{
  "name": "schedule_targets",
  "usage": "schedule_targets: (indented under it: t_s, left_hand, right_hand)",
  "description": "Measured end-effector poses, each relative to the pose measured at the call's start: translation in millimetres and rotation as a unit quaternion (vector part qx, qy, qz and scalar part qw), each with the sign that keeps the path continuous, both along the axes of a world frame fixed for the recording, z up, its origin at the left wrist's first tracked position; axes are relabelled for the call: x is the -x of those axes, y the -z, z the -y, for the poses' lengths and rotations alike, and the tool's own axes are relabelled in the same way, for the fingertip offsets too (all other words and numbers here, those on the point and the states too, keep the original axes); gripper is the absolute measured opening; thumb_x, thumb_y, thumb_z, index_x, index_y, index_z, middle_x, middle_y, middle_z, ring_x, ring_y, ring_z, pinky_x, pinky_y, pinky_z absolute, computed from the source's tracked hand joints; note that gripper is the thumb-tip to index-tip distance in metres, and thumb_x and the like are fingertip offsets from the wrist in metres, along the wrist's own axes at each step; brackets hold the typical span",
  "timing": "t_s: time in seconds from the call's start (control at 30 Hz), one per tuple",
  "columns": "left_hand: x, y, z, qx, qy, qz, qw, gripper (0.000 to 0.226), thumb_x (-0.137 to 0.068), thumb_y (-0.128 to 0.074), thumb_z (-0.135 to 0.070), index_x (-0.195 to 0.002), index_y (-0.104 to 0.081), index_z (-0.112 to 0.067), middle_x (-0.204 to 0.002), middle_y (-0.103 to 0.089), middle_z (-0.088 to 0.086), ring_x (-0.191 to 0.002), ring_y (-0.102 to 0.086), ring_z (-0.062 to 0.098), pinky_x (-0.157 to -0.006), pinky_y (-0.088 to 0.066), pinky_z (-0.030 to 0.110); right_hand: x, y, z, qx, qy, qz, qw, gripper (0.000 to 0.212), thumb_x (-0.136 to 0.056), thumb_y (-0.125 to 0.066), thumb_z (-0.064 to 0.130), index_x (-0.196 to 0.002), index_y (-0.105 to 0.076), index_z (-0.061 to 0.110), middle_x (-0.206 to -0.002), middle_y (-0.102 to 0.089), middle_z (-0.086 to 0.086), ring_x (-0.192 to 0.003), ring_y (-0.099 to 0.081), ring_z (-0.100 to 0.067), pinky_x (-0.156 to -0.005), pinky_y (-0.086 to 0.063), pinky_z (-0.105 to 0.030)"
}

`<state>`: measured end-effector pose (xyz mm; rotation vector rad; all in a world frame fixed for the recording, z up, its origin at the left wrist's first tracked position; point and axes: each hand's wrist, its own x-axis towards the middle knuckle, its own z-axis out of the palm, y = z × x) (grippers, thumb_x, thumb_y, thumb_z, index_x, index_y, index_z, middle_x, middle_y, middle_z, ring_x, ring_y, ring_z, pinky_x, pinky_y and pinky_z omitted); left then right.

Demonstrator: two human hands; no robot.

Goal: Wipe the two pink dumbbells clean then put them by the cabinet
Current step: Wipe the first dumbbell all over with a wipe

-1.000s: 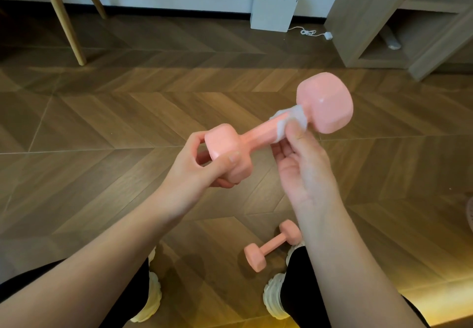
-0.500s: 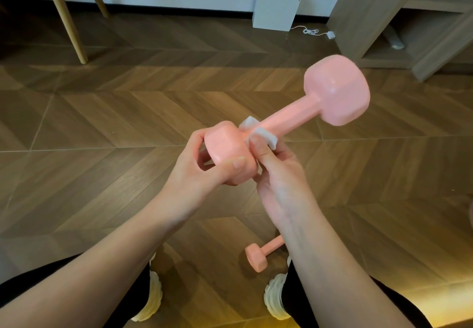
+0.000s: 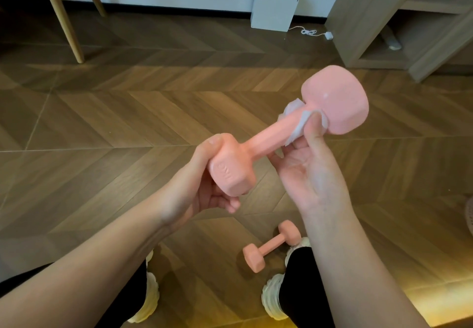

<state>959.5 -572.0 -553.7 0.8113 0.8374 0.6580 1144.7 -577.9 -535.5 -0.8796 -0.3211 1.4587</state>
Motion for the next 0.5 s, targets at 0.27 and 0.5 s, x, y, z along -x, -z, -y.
schedule_targets:
  t_s: [0.27, 0.5]
  left_hand:
    - [-2.6, -3.6, -1.0, 0.026, -0.009, 0.029, 0.999, 0.073, -0.087, -0.036, -0.065, -0.104, -0.069, -0.003, -0.081, -0.065, 0.026, -0.057, -0.061, 0.027, -0.057, -0.056, 0.034]
    - [7.3, 7.9, -1.7, -0.221, -0.085, -0.182, 0.954, 0.067, -0.059, -0.077, -0.053, -0.116, -0.049, -0.031, -0.105, -0.066, -0.02, -0.098, -0.065, 0.0, -0.074, -0.053, 0.019]
  right_hand:
    - [34.9, 5.5, 8.1, 0.047, -0.081, 0.172, 0.981, 0.034, -0.058, -0.085, 0.04, -0.088, -0.081, 0.023, -0.091, -0.076, 0.003, -0.086, -0.068, -0.01, -0.074, -0.055, -0.026]
    - [9.3, -1.2, -2.2, 0.045, 0.052, 0.037, 0.997, 0.045, -0.071, -0.073, 0.025, -0.115, -0.068, 0.018, -0.121, -0.07, -0.009, -0.106, -0.069, -0.018, -0.097, -0.051, -0.039]
